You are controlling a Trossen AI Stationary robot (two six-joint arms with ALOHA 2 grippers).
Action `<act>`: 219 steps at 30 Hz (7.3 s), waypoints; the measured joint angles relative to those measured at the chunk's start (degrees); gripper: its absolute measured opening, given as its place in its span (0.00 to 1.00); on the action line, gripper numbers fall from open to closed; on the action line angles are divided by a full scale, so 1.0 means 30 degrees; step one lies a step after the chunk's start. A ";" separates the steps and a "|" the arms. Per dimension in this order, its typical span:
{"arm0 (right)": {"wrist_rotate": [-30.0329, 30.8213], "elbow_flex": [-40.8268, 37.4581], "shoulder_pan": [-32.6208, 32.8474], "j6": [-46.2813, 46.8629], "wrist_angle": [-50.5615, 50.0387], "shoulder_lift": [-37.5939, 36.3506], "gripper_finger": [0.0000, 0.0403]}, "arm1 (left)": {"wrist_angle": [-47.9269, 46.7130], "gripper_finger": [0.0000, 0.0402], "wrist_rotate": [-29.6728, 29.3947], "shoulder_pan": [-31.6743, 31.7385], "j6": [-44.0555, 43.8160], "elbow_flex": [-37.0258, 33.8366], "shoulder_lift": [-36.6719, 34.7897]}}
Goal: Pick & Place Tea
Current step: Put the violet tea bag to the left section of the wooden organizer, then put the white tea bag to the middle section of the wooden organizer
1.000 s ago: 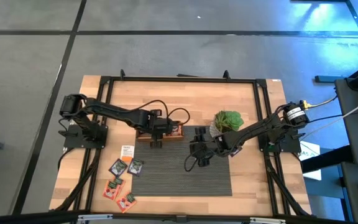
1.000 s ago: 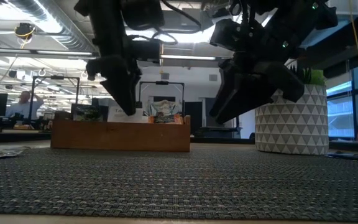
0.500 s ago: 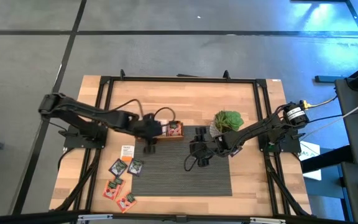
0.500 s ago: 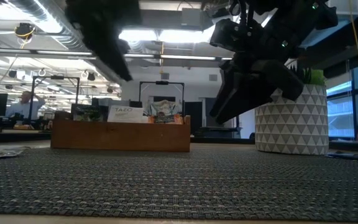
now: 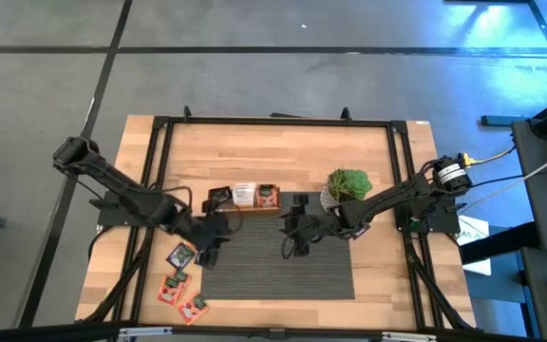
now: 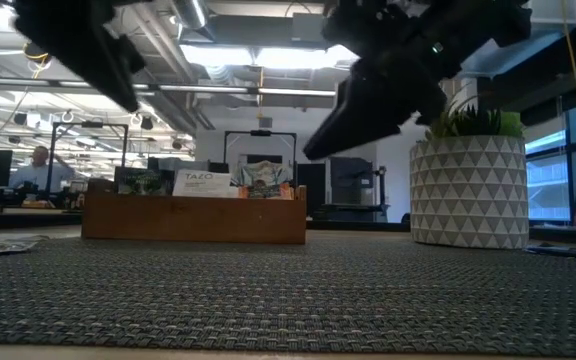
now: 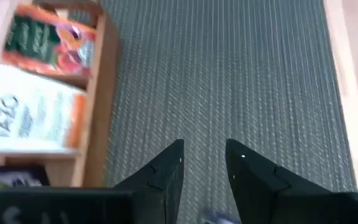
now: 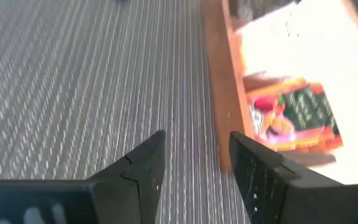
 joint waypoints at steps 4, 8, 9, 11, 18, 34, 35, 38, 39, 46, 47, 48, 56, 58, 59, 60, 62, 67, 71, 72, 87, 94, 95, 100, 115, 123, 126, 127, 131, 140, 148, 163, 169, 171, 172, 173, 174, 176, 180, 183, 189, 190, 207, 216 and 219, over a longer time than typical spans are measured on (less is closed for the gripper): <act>0.0000 0.0000 0.0000 0.0042 0.1470 0.0000 0.44 | -0.0404 0.28 -0.1294 -0.1828 -0.2343 -0.0386 0.0007; -0.0838 0.0000 0.0007 0.0671 0.3041 0.0000 0.44 | -0.0512 0.28 -0.2352 -0.3614 -0.5593 -0.1498 0.0007; -0.1360 0.0000 0.0007 0.0752 0.3402 0.0000 0.44 | -0.0502 0.28 -0.2470 -0.4071 -0.6434 -0.1724 0.0007; -0.2410 0.0000 0.0007 0.0633 0.4206 0.0000 0.44 | -0.0481 0.28 -0.2624 -0.4906 -0.7957 -0.2163 0.0007; -0.3424 0.0946 0.0095 0.0074 0.6201 -0.0007 0.44 | -0.0387 0.28 -0.3733 -0.7533 -1.1073 -0.2733 0.0113; -0.4633 0.9452 0.0095 0.3644 0.4244 0.7311 0.44 | -0.0901 0.28 -0.2758 -0.9714 -1.3885 -0.2040 0.4734; -0.4836 1.0258 0.0095 0.4115 0.3793 0.7900 0.44 | -0.0847 0.28 -0.2707 -0.9723 -1.4070 -0.2033 0.5067; -0.4954 1.2547 0.0010 0.5757 0.2104 0.9413 0.44 | -0.0900 0.28 -0.2407 -0.9723 -1.4205 -0.2040 0.5980; -0.4954 1.3312 -0.0053 0.6282 0.1539 0.9869 0.44 | -0.0844 0.28 -0.2533 -0.9723 -1.4296 -0.1998 0.6254; -0.4947 1.7472 -0.0741 0.9431 -0.2157 1.2626 0.44 | -0.0913 0.28 -0.2821 -0.9745 -1.4355 -0.1941 0.7016; -0.4979 1.7863 -0.0870 1.0049 -0.2393 1.2946 0.44 | -0.0909 0.28 -0.2881 -0.9747 -1.4357 -0.1946 0.7025; -0.5032 1.8190 -0.1003 1.0565 -0.2456 1.3249 0.44 | -0.0902 0.28 -0.2940 -0.9752 -1.4350 -0.1953 0.7031; -0.6997 1.8804 -0.1851 1.3616 -0.3012 1.4287 0.44 | -0.0770 0.28 -0.3202 -0.9730 -1.4350 -0.1989 0.7096; -0.6985 1.8812 -0.1887 1.4010 -0.3413 1.4287 0.44 | -0.0767 0.28 -0.3357 -0.9730 -1.4350 -0.2004 0.7104; -0.6979 1.8812 -0.1894 1.4045 -0.3483 1.4287 0.44 | -0.0747 0.28 -0.3509 -0.9730 -1.4350 -0.2007 0.7110; -0.6972 1.8812 -0.1901 1.4099 -0.3534 1.4287 0.44 | -0.0702 0.28 -0.3643 -0.9730 -1.4355 -0.2017 0.7118; -0.6972 1.8812 -0.1887 1.4507 -0.3520 1.4287 0.44 | -0.0698 0.28 -0.3863 -0.9728 -1.4507 -0.2019 0.7118; -0.6869 1.8826 -0.1880 1.4920 -0.3174 1.4510 0.44 | -0.0692 0.28 -0.4053 -0.9727 -1.4838 -0.2019 0.7133; -0.7256 1.8835 -0.1887 1.5300 -0.2348 1.5003 0.44 | -0.0646 0.28 -0.4082 -0.9723 -1.4838 -0.2026 0.7133; -0.7538 1.8793 -0.1887 1.5380 -0.2349 1.5041 0.44 | -0.0625 0.28 -0.4078 -0.9716 -1.4838 -0.2026 0.7133; -0.7941 1.8815 -0.1968 1.5400 -0.1414 1.5234 0.19 | -0.0610 0.28 -0.4169 -0.9745 -1.4838 -0.2040 0.7133; -0.7949 1.8812 -0.2135 1.4106 -0.1429 1.5234 0.02 | -0.0610 0.28 -0.4184 -0.9745 -1.4830 -0.2040 0.7133; -0.7941 1.8812 -0.2134 1.3943 -0.1435 1.5234 0.02 | -0.0610 0.28 -0.4184 -0.9745 -1.4830 -0.2040 0.7133; -0.7941 1.8812 -0.2127 1.3236 -0.1443 1.5234 0.01 | -0.0618 0.28 -0.4222 -0.9968 -1.4830 -0.2085 0.6808; -0.9289 1.9192 -0.2687 0.7661 -0.4761 1.2203 0.01 | 0.0060 0.28 -0.7979 -1.0495 -1.3807 -0.2084 0.2485; -0.6729 1.9037 -0.3400 0.3918 -0.8869 1.0304 0.01 | 0.1978 0.28 -0.9538 -1.0568 -1.1269 -0.2070 0.1285; -0.5818 1.8864 -0.3589 0.2787 -0.8960 1.0309 0.01 | 0.2812 0.28 -0.9472 -1.0621 -1.0627 -0.2070 0.0933; -0.5600 1.8647 -0.3650 0.2419 -0.8523 1.0305 0.01 | 0.3022 0.28 -0.9576 -1.0659 -1.0389 -0.2070 0.0817; -0.5501 1.7362 -0.4046 0.1813 -0.7053 1.0191 0.01 | 0.3970 0.28 -1.0682 -1.0928 -0.9131 -0.2055 0.0554; -0.6301 1.4124 -0.4813 0.1506 -0.2532 0.8524 0.01 | 0.4218 0.28 -1.2040 -1.1224 -0.8464 -0.2048 0.0517; -0.5284 1.0224 -0.5156 0.1059 0.4283 0.8196 0.01 | 0.4168 0.28 -1.3023 -1.1050 -0.7822 -0.2048 0.0517; -0.5664 0.8770 -0.5727 -0.0907 0.7820 0.8826 0.01 | 0.4242 0.28 -1.3014 -1.1049 -0.7975 -0.2048 0.0517; -0.5799 0.8765 -0.5727 -0.1213 0.8094 0.9673 0.01 | 0.4242 0.28 -1.2915 -1.1049 -0.7975 -0.2048 0.0517; -0.5787 0.8765 -0.5727 -0.1222 0.8150 0.9697 0.01 | 0.4239 0.28 -1.2803 -1.1049 -0.7975 -0.2048 0.0517; -0.5780 0.8775 -0.5727 -0.1222 0.8269 0.9679 0.02 | 0.4242 0.28 -1.2803 -1.1049 -0.7973 -0.2048 0.0517; -0.5734 0.8779 -0.5731 -0.1229 0.8264 0.9661 0.03 | 0.4242 0.28 -1.2803 -1.1049 -0.7975 -0.2048 0.0517; -0.5570 0.8779 -0.5748 -0.1233 0.8260 0.9661 0.03 | 0.4235 0.28 -1.2803 -1.1049 -0.7975 -0.2048 0.0517; -0.5164 0.8774 -0.5760 -0.1261 0.8232 0.9661 0.05 | 0.4239 0.28 -1.2786 -1.1049 -0.7975 -0.2048 0.0517; -0.4519 0.8773 -0.5785 -0.1260 0.7875 0.9661 0.05 | 0.4239 0.28 -1.2428 -1.1049 -0.7975 -0.2048 0.0517; -0.4269 0.8774 -0.5783 -0.1102 0.7888 0.9661 0.06 | 0.4235 0.28 -1.2271 -1.1049 -0.7975 -0.2048 0.0517; -0.3318 0.8829 -0.5769 -0.0271 0.7846 0.9661 0.07 | 0.4235 0.28 -1.2271 -1.1049 -0.7969 -0.2048 0.0517; -0.2683 0.8888 -0.5763 0.0052 0.7772 0.9661 0.08 | 0.4235 0.28 -1.2271 -1.1049 -0.7975 -0.2048 0.0517; -0.3146 0.8896 -0.5661 -0.1080 0.7623 0.9661 0.13 | 0.4235 0.28 -1.2271 -1.1049 -0.7975 -0.2048 0.0517; -0.3439 0.8896 -0.5586 -0.1076 0.7451 0.9100 0.31 | 0.4235 0.28 -1.2271 -1.1049 -0.7975 -0.2048 0.0517; -0.3424 0.8954 -0.5257 -0.1269 0.7271 0.8312 0.34 | 0.4276 0.28 -1.2271 -1.1042 -0.7989 -0.2048 0.0517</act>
